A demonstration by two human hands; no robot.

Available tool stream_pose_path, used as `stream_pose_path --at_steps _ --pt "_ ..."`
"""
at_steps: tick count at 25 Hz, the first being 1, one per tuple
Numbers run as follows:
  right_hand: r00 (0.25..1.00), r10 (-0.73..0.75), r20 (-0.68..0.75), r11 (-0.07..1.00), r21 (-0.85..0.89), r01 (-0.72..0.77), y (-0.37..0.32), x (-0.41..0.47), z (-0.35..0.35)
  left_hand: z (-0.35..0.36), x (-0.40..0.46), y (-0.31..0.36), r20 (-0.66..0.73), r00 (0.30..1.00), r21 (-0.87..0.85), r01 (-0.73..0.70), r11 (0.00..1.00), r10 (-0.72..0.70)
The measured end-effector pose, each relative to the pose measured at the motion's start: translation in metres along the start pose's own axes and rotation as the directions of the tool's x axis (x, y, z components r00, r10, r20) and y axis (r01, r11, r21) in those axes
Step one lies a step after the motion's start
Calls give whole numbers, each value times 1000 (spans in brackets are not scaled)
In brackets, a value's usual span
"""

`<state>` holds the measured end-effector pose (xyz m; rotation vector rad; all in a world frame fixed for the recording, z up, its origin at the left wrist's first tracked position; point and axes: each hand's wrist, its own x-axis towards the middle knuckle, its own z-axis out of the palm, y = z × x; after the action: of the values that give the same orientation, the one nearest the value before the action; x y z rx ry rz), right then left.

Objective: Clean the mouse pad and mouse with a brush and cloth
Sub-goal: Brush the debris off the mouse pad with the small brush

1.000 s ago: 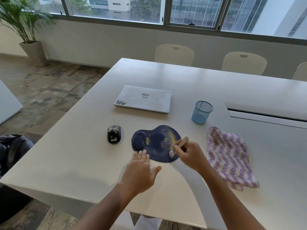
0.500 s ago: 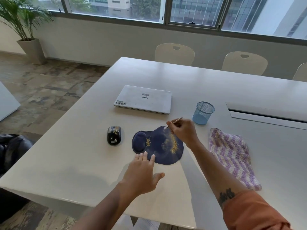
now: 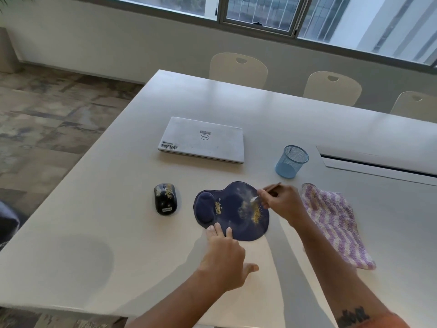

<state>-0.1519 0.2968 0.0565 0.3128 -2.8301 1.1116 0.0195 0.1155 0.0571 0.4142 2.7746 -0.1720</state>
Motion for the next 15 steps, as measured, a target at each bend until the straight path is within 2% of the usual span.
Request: stream_pose_path --at_steps 5,11,13,15 --pt "995 40 -94 995 93 -31 -28 26 22 1 2 -5 -15 998 7 -55 998 55" --pt "985 161 -62 983 -84 -166 -1 -16 7 4 0 -10 -60 993 12 -101 995 101" --pt "982 187 -23 981 -51 -188 -6 -25 -4 3 0 -10 -62 993 10 -102 995 103" --pt "982 186 -47 982 42 -184 -17 -14 -6 0 0 -7 -52 994 7 -97 995 98"
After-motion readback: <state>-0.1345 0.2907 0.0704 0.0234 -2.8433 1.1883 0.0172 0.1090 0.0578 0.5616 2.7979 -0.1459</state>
